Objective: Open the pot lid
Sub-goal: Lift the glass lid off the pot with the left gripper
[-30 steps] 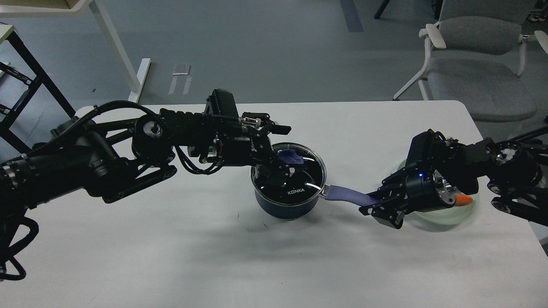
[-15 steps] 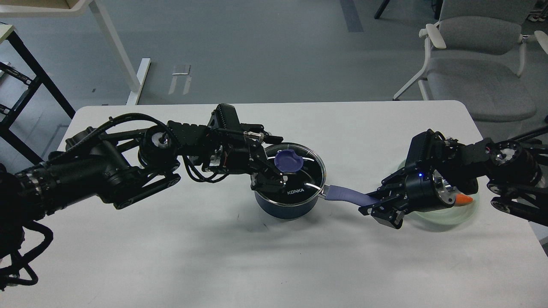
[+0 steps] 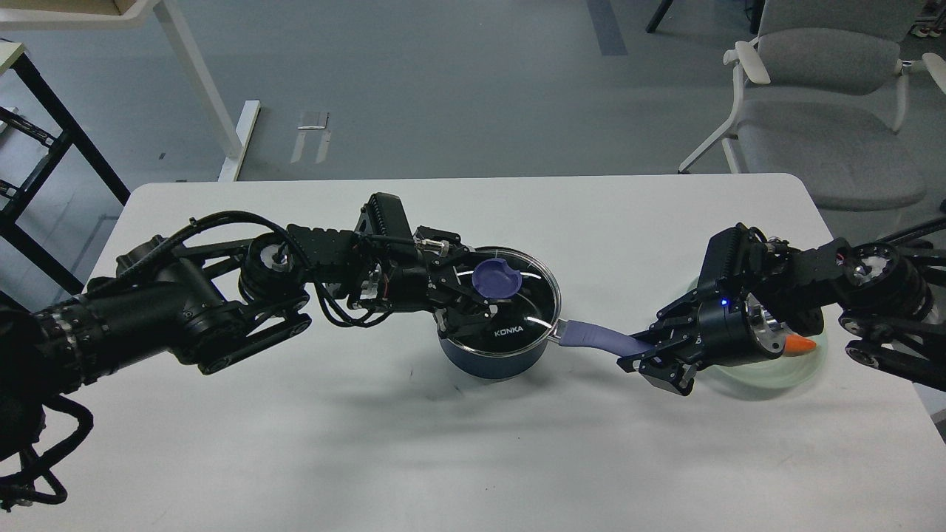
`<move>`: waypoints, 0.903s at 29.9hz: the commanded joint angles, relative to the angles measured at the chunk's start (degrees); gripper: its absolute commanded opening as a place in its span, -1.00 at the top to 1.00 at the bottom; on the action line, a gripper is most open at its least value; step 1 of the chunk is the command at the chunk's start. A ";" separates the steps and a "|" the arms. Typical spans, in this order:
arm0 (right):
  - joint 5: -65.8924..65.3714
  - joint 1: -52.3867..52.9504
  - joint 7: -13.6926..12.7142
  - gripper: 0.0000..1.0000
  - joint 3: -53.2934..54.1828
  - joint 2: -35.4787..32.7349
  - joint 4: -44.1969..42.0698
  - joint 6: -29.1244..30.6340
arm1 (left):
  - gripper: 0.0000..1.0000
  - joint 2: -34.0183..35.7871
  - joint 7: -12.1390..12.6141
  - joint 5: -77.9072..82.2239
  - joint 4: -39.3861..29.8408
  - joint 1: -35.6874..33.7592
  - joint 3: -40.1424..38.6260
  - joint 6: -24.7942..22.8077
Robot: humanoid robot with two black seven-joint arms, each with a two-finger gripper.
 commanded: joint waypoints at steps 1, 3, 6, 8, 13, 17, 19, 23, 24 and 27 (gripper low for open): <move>0.00 0.00 -0.01 0.39 -0.09 0.01 0.00 0.01 | 0.20 0.00 -0.01 0.06 0.00 -0.17 -0.09 0.11; 0.00 0.00 -0.01 0.39 -0.01 0.01 0.00 0.01 | 0.20 0.00 -0.01 0.06 -0.44 -0.43 -0.09 0.20; 0.09 0.00 -0.01 0.39 -0.01 0.01 0.00 0.01 | 0.20 0.88 -0.01 -0.11 -1.32 -0.79 -0.36 0.29; 0.09 0.00 -0.01 0.39 -0.01 -0.08 0.00 0.01 | 0.20 2.45 -0.01 -1.16 -3.24 -1.40 -0.62 0.29; 0.17 0.09 -0.01 0.39 -0.01 -0.34 0.00 0.01 | 0.18 10.62 -0.01 -3.72 -7.91 -2.90 -0.62 2.12; 0.26 0.09 -0.01 0.39 0.08 -0.43 0.00 0.01 | 0.16 18.79 -0.01 -3.89 -9.58 -2.46 -0.18 6.70; 0.26 0.09 -0.01 0.39 0.08 -0.43 0.00 0.01 | 0.16 22.75 -0.01 -3.89 -9.76 -1.67 -0.01 7.40; 0.26 0.09 -0.01 0.38 0.08 -0.43 0.00 0.01 | 0.16 29.52 -0.01 -4.07 -9.24 3.41 2.54 11.61; 0.26 0.09 -0.01 0.38 0.08 -0.43 0.00 0.01 | 0.15 30.49 -0.01 -4.07 -8.97 4.47 3.15 13.11; 0.26 0.09 -0.01 0.38 0.08 -0.35 0.00 0.01 | 0.15 32.60 -0.01 -4.24 -7.57 8.34 4.47 16.19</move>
